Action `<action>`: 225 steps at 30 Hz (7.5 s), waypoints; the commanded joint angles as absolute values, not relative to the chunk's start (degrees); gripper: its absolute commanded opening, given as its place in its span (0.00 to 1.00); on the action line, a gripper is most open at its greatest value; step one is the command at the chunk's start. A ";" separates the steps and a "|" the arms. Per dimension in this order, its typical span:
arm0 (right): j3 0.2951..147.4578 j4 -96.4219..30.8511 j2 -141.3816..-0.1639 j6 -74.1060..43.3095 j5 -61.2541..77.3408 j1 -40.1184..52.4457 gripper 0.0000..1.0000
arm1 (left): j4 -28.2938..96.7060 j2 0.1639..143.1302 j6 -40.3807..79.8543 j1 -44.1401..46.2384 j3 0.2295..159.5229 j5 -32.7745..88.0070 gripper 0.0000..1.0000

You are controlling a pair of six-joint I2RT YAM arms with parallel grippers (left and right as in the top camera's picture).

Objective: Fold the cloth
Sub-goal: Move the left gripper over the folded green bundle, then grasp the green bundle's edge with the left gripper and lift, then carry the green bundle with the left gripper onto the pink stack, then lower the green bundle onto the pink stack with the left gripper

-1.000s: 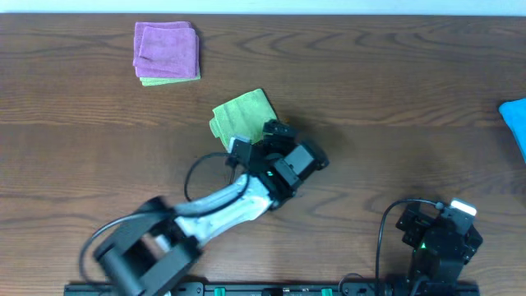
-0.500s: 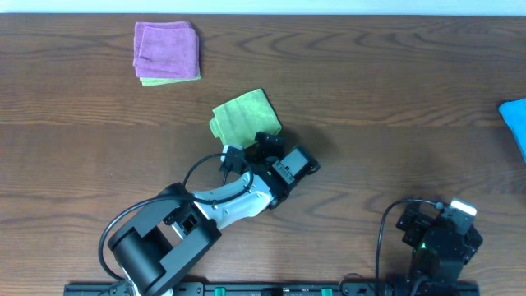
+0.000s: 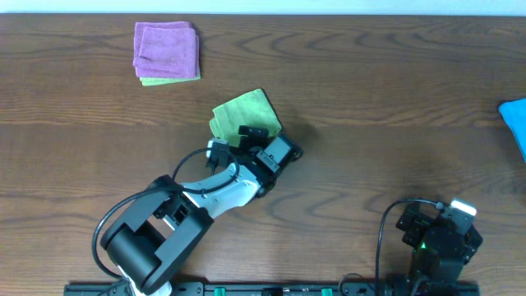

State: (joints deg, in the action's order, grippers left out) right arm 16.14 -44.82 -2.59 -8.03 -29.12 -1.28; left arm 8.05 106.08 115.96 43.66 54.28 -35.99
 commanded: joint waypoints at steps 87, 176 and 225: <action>15.94 -44.84 -2.13 -7.44 -29.50 -1.85 0.99 | -19.66 119.48 111.48 30.17 54.92 -23.92 0.06; 15.94 -44.84 -2.13 -7.42 -29.50 -1.85 0.99 | -19.62 115.15 89.86 5.58 94.08 -30.22 0.06; 15.94 -44.82 -2.13 -7.44 -29.50 -1.85 0.99 | -27.49 129.62 95.11 7.31 94.72 -25.58 0.06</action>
